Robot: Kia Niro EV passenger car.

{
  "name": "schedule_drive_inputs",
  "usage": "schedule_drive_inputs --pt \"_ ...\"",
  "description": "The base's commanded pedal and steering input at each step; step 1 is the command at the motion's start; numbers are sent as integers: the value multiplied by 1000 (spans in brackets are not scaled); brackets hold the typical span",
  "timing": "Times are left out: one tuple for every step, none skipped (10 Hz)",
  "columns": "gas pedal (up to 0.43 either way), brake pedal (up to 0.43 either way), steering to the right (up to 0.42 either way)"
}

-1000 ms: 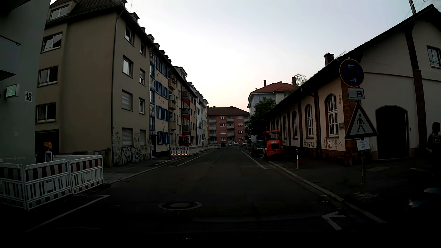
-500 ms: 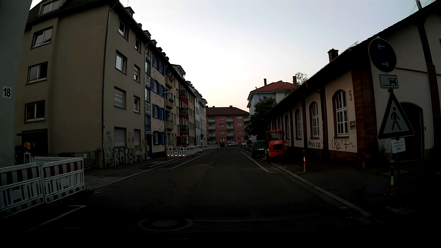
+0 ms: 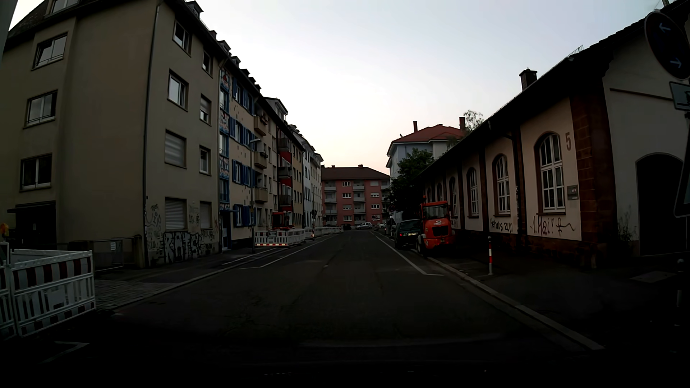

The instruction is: Follow the waypoints while adhering to traffic rules and regulations

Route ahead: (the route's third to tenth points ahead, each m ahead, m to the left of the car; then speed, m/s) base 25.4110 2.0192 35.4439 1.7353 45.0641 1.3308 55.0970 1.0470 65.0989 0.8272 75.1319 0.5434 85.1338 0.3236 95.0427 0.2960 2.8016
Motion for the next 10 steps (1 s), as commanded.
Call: schedule_drive_inputs --pt "0 0 5" --pt "0 0 5" --pt "0 0 4" --pt "0 0 4" --pt "0 0 4" --pt "0 0 4" --pt "0 0 4" --pt "0 0 4" --pt "0 0 4" --pt "0 0 4"
